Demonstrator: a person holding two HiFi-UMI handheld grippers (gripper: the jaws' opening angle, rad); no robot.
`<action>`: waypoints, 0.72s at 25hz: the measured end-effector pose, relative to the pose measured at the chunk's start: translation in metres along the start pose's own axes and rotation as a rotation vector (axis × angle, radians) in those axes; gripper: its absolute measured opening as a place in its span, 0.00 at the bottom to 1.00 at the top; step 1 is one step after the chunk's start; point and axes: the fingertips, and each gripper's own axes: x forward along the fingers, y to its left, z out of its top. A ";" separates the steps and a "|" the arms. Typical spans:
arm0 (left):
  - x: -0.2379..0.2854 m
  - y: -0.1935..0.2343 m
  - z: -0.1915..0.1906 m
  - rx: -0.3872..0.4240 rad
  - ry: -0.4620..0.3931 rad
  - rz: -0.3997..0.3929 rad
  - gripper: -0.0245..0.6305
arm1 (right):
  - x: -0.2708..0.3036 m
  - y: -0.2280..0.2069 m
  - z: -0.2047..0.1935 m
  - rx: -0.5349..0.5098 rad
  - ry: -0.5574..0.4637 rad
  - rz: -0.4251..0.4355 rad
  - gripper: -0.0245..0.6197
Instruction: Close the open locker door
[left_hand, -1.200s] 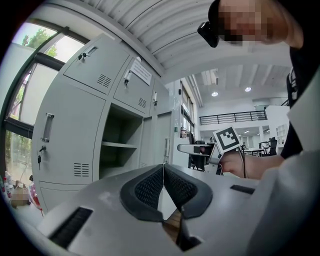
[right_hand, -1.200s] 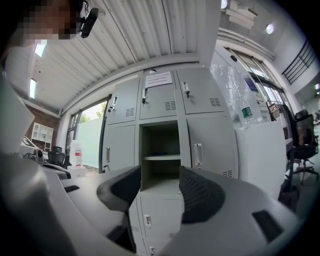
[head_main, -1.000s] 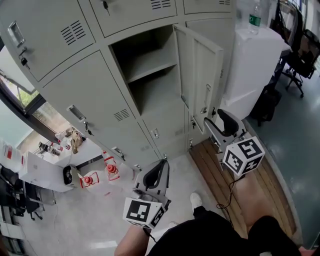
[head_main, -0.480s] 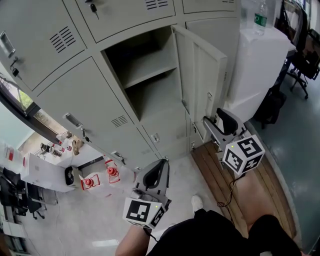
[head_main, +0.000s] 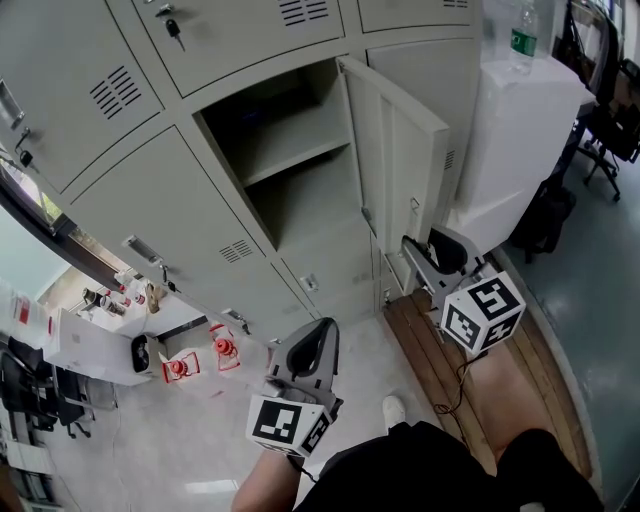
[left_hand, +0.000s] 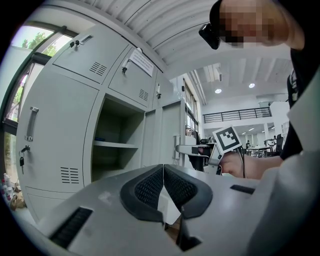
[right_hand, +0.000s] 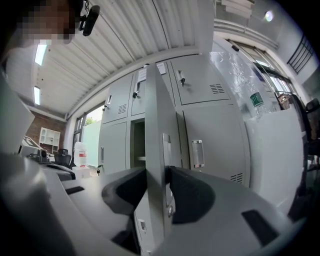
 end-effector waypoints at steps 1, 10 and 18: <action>0.002 0.000 0.000 0.000 0.000 0.002 0.06 | 0.001 0.001 0.000 -0.008 0.000 0.007 0.34; 0.016 -0.003 0.004 -0.002 -0.008 0.012 0.06 | 0.003 0.009 0.000 -0.035 0.011 0.050 0.34; 0.023 -0.004 0.003 -0.003 -0.002 0.031 0.06 | 0.009 0.023 0.000 -0.037 0.002 0.140 0.35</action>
